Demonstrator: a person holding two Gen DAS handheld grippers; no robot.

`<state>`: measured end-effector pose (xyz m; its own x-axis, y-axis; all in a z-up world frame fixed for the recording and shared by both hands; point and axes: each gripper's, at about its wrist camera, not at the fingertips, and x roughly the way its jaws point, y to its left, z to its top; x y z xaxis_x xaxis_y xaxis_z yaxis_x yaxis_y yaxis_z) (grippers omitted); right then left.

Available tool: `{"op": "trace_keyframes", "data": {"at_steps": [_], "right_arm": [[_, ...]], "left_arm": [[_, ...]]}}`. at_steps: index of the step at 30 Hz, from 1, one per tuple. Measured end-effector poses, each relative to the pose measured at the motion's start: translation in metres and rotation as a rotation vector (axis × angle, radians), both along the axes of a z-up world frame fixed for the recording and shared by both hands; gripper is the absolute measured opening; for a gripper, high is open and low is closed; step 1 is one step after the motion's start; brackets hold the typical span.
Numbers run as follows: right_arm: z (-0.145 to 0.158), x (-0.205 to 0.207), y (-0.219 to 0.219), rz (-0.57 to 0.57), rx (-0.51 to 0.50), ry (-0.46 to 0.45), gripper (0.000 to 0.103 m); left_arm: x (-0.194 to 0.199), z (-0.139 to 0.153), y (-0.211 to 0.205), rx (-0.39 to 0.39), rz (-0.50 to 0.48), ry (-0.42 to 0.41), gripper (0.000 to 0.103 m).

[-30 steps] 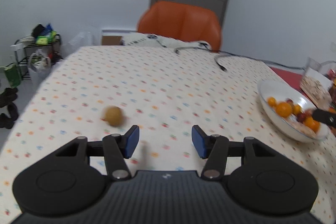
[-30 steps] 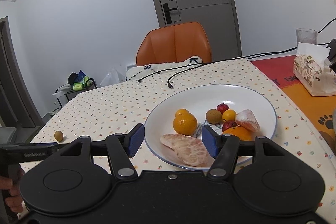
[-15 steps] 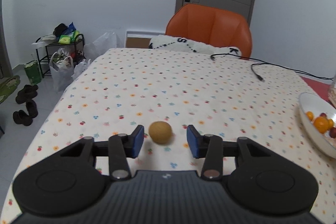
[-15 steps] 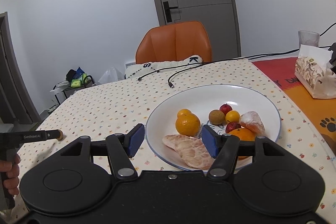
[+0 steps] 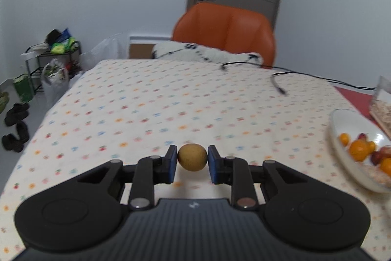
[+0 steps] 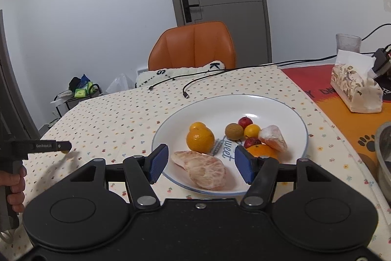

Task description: Organize fruits

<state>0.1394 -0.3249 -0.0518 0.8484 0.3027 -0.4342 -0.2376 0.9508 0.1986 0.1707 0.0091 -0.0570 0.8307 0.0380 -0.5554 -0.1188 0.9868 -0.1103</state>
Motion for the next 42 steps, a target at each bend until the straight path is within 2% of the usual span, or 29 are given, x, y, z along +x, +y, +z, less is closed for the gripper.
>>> {"op": "trace_keyframes", "data": {"at_steps": [10, 20, 28, 42], "right_arm": [[0.0, -0.006, -0.021, -0.032, 0.023, 0.0, 0.06], [-0.003, -0.012, -0.042, -0.074, 0.024, 0.0, 0.06], [-0.006, -0.019, -0.062, -0.115, 0.036, -0.001, 0.06], [-0.018, -0.025, -0.09, -0.159, 0.066, 0.012, 0.06]], "left_arm": [[0.006, 0.022, -0.054, 0.0, -0.137, -0.049, 0.025], [0.011, 0.032, -0.102, -0.024, -0.244, -0.07, 0.025], [0.013, 0.032, -0.141, -0.025, -0.33, -0.07, 0.025], [0.014, 0.028, -0.191, -0.021, -0.424, -0.05, 0.025]]}}
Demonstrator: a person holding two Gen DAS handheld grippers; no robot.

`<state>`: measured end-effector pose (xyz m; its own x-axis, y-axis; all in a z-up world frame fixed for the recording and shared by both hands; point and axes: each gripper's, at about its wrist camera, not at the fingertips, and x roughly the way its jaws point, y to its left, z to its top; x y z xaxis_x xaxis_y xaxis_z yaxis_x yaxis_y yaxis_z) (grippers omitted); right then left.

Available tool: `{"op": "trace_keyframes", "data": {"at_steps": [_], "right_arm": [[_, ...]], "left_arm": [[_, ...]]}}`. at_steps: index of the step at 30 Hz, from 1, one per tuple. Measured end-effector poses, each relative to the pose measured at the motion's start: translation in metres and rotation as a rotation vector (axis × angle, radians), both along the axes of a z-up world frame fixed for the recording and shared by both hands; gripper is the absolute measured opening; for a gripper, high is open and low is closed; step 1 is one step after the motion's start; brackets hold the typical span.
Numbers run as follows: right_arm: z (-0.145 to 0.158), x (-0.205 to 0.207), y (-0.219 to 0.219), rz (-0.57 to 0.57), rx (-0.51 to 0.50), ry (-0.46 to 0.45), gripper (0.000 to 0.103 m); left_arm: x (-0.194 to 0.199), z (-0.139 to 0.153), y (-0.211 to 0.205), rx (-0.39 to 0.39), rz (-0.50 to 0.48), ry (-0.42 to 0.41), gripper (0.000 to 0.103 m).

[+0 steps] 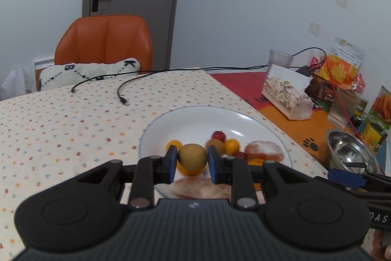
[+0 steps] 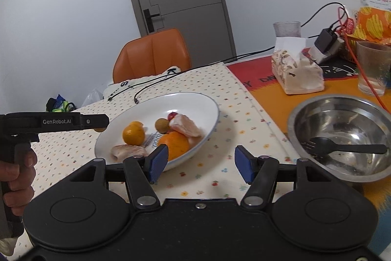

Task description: Organize fruits

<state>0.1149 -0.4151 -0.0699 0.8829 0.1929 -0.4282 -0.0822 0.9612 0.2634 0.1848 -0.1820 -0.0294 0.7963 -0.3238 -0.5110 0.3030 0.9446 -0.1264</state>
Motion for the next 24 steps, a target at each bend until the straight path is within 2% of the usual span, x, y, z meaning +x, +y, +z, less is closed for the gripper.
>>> {"op": "trace_keyframes", "data": {"at_steps": [8, 17, 23, 24], "right_arm": [[-0.003, -0.002, -0.005, -0.009, 0.012, 0.0, 0.06], [-0.002, -0.002, 0.0, 0.01, 0.016, -0.005, 0.06], [0.001, -0.003, 0.007, 0.028, 0.014, -0.009, 0.06], [0.001, -0.003, 0.008, 0.03, 0.013, -0.01, 0.06]], "left_arm": [[-0.005, 0.004, -0.012, -0.013, -0.061, -0.006, 0.029], [-0.004, 0.003, 0.01, -0.021, 0.006, 0.028, 0.031], [-0.009, 0.004, 0.02, -0.004, 0.036, 0.027, 0.04], [-0.011, 0.005, 0.021, -0.002, 0.04, 0.025, 0.044]]}}
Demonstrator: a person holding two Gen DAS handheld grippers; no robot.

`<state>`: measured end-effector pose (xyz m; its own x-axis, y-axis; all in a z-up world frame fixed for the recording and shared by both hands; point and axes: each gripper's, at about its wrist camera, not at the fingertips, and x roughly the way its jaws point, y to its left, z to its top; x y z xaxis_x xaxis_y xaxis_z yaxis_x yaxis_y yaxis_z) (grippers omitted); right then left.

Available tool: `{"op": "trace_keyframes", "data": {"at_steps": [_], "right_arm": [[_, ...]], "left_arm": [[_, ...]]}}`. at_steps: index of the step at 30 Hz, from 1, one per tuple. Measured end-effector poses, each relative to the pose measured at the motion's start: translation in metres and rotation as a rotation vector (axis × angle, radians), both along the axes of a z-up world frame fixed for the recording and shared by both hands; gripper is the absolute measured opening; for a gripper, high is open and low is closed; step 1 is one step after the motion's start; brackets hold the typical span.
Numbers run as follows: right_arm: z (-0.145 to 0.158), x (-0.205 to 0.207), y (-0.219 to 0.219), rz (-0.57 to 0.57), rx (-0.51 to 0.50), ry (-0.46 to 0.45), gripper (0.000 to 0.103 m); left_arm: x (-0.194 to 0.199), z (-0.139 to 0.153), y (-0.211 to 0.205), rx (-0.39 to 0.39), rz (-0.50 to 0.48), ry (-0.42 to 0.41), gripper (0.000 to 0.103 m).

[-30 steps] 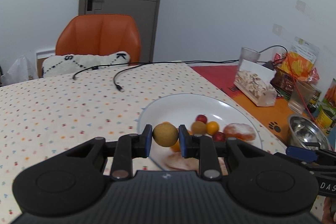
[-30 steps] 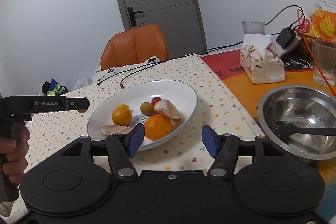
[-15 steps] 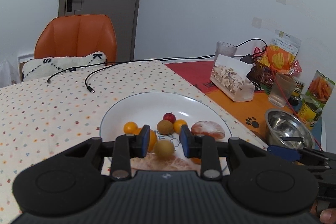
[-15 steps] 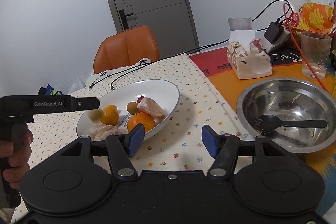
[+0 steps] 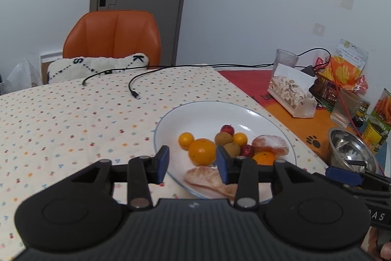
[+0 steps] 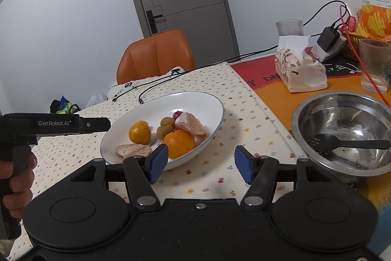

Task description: Organize fruits

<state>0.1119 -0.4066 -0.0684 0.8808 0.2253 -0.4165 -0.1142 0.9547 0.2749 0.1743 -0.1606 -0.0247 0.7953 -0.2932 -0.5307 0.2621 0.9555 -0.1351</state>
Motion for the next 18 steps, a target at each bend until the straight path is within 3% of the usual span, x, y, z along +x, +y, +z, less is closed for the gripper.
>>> {"op": "trace_keyframes", "data": {"at_steps": [7, 18], "right_arm": [[0.008, -0.005, 0.013, 0.027, -0.006, -0.014, 0.06], [0.019, -0.013, 0.036, 0.084, -0.003, -0.037, 0.069]], "left_arm": [[-0.012, 0.002, 0.015, 0.028, 0.042, -0.001, 0.07], [-0.038, 0.011, 0.048, 0.061, 0.128, -0.01, 0.087]]}}
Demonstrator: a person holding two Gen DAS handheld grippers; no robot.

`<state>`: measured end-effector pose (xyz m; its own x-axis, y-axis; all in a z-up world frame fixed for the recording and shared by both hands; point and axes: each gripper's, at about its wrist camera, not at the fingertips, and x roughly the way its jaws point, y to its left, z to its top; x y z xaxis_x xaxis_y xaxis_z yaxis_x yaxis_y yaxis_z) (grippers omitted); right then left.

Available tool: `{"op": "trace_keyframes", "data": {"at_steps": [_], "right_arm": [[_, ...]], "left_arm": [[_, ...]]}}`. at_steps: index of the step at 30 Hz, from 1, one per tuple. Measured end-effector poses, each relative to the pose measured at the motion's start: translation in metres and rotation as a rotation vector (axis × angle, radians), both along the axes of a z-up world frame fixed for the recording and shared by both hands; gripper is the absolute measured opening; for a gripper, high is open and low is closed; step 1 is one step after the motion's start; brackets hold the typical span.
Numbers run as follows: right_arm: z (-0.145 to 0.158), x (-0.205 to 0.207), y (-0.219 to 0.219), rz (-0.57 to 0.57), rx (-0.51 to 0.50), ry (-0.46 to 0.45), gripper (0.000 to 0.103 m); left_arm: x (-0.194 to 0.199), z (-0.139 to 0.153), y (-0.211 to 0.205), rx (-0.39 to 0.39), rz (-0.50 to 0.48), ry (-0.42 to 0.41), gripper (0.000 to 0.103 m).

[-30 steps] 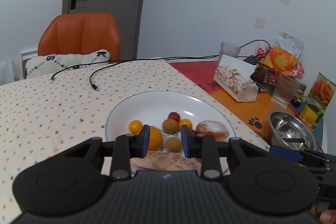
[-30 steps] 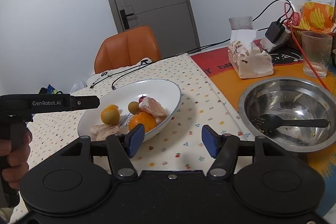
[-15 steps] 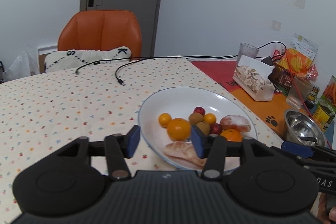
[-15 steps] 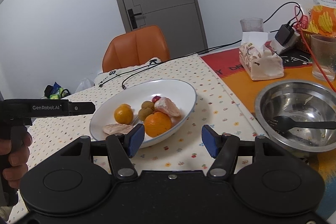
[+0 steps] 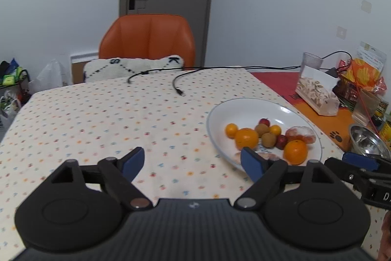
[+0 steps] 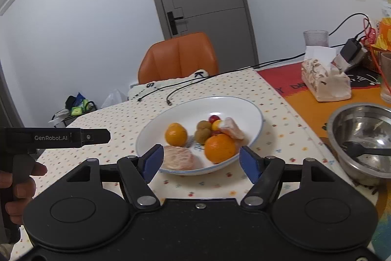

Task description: Organize fruits

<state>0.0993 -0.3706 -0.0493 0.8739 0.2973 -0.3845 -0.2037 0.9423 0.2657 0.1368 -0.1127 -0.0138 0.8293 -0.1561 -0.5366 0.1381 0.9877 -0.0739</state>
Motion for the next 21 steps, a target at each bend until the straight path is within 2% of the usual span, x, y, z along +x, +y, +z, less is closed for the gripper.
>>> {"op": "trace_keyframes", "data": {"at_steps": [4, 12, 17, 21], "right_arm": [[0.004, -0.001, 0.005, 0.015, -0.001, -0.005, 0.078], [0.014, -0.013, 0.015, 0.021, -0.012, -0.027, 0.102], [0.021, -0.022, 0.022, 0.036, -0.028, -0.039, 0.103], [0.023, -0.023, 0.027, 0.032, -0.045, 0.003, 0.103]], "left_arm": [[-0.008, 0.003, 0.011, 0.02, 0.044, 0.008, 0.092], [-0.03, 0.009, 0.03, 0.018, 0.092, 0.002, 0.094], [-0.048, 0.016, 0.038, 0.007, 0.104, -0.019, 0.098], [-0.06, 0.02, 0.044, 0.002, 0.114, -0.027, 0.103]]}}
